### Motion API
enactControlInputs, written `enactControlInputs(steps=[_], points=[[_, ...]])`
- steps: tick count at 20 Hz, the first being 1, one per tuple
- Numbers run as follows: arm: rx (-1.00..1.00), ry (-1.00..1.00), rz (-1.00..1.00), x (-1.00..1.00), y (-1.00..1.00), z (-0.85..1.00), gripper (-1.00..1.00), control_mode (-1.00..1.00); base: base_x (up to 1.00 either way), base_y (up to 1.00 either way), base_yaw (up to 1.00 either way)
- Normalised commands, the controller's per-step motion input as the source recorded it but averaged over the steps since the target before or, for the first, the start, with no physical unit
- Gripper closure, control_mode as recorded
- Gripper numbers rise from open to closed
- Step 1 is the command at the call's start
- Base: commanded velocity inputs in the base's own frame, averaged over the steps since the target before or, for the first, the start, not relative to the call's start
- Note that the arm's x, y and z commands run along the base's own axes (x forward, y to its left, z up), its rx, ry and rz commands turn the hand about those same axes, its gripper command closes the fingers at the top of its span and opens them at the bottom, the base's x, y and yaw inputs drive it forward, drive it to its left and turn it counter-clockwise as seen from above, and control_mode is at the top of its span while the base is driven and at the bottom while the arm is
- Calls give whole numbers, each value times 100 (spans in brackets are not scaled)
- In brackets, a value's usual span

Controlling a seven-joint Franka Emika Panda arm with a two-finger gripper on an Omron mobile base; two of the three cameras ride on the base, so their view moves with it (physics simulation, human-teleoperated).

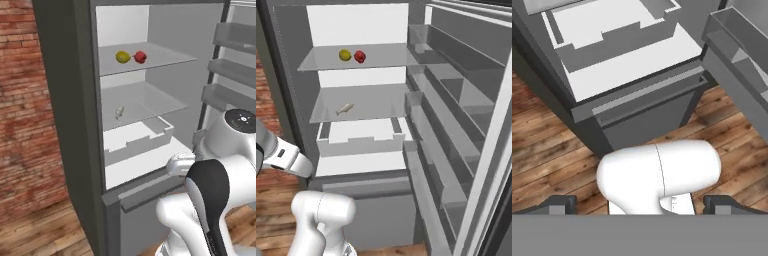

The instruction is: Gather the lemon and bell pepper from the fridge and place them on a tray on the dining counter. Then gather the fish and steak from the fridge and place them on the other tray.

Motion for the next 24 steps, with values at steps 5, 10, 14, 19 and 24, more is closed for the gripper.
enactControlInputs(steps=[5, 10, 14, 19, 24], points=[[0, 0, 0, 0, 0, 0, -100, 100, 55, -14, 27], [0, 0, 0, 0, 0, 0, -100, 100, 47, -31, 24], [0, 0, 0, 0, 0, 0, -100, 100, 48, -34, 21], [0, 0, 0, 0, 0, 0, -100, 100, 49, -27, 20], [0, 0, 0, 0, 0, 0, -100, 100, 52, -19, 20]])
